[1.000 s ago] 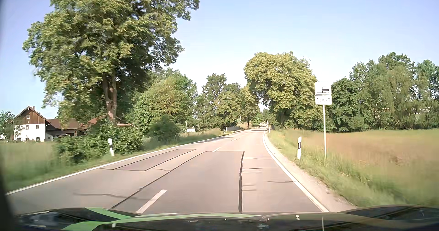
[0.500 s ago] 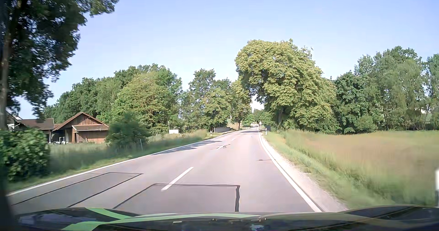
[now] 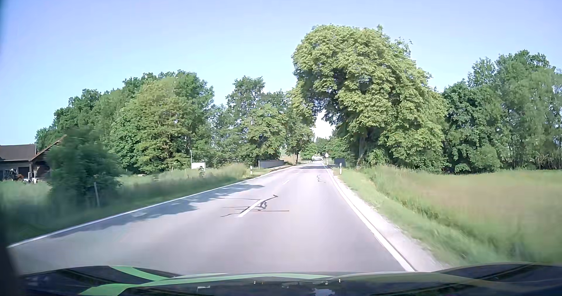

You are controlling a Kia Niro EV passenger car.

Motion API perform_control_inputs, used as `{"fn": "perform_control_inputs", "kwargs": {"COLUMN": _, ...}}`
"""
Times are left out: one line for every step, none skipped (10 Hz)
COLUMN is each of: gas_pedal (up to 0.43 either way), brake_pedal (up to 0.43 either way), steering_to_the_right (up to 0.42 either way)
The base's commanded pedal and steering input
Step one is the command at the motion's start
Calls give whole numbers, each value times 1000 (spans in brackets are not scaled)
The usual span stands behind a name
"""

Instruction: Follow the waypoints while adhering to traffic rules and regulations

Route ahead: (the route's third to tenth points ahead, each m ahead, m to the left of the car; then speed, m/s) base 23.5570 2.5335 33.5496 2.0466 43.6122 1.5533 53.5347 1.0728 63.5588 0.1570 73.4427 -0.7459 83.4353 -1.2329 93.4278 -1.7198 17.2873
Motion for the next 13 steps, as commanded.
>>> {"fn": "perform_control_inputs", "kwargs": {"gas_pedal": 150, "brake_pedal": 0, "steering_to_the_right": 11}}
{"fn": "perform_control_inputs", "kwargs": {"gas_pedal": 169, "brake_pedal": 0, "steering_to_the_right": 9}}
{"fn": "perform_control_inputs", "kwargs": {"gas_pedal": 169, "brake_pedal": 0, "steering_to_the_right": 8}}
{"fn": "perform_control_inputs", "kwargs": {"gas_pedal": 169, "brake_pedal": 0, "steering_to_the_right": 9}}
{"fn": "perform_control_inputs", "kwargs": {"gas_pedal": 177, "brake_pedal": 0, "steering_to_the_right": 8}}
{"fn": "perform_control_inputs", "kwargs": {"gas_pedal": 177, "brake_pedal": 0, "steering_to_the_right": 8}}
{"fn": "perform_control_inputs", "kwargs": {"gas_pedal": 177, "brake_pedal": 0, "steering_to_the_right": 8}}
{"fn": "perform_control_inputs", "kwargs": {"gas_pedal": 169, "brake_pedal": 0, "steering_to_the_right": 8}}
{"fn": "perform_control_inputs", "kwargs": {"gas_pedal": 157, "brake_pedal": 0, "steering_to_the_right": 6}}
{"fn": "perform_control_inputs", "kwargs": {"gas_pedal": 150, "brake_pedal": 0, "steering_to_the_right": 5}}
{"fn": "perform_control_inputs", "kwargs": {"gas_pedal": 150, "brake_pedal": 0, "steering_to_the_right": 4}}
{"fn": "perform_control_inputs", "kwargs": {"gas_pedal": 150, "brake_pedal": 0, "steering_to_the_right": 4}}
{"fn": "perform_control_inputs", "kwargs": {"gas_pedal": 150, "brake_pedal": 0, "steering_to_the_right": 4}}
